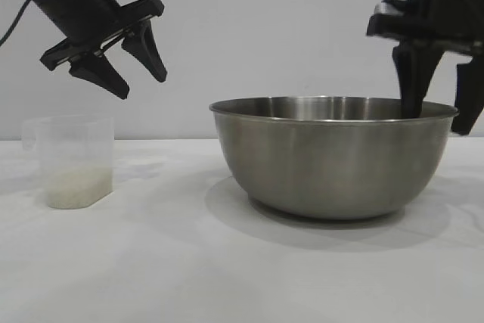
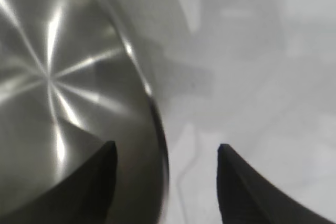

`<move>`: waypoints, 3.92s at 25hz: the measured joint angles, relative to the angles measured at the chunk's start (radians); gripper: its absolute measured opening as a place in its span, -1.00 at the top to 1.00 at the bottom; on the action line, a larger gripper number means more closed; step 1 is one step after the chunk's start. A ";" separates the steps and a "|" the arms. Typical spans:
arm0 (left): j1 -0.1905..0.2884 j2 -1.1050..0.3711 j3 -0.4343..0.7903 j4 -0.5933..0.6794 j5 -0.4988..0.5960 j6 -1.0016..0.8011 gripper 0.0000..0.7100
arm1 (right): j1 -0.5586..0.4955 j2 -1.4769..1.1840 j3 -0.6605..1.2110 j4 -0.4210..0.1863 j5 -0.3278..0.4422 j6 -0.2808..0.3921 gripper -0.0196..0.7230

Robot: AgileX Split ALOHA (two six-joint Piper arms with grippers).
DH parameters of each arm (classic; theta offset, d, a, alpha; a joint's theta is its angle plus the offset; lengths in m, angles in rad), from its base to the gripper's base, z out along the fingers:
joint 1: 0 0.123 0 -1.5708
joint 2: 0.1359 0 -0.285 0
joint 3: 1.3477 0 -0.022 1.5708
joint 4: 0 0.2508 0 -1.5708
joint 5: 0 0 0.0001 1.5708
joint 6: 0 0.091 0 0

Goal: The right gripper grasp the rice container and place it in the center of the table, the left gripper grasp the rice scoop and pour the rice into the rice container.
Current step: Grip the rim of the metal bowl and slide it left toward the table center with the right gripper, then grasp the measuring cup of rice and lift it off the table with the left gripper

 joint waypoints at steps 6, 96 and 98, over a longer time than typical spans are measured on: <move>0.000 0.000 0.000 0.000 0.000 0.000 -0.13 | 0.000 0.064 0.000 0.018 -0.058 -0.012 0.61; 0.000 0.000 0.000 0.008 -0.016 -0.002 -0.13 | -0.128 -1.812 0.702 -0.149 0.141 -0.083 -0.43; 0.000 0.000 0.000 0.008 -0.016 -0.002 -0.13 | -0.128 -1.924 0.764 -0.149 0.120 -0.083 -0.43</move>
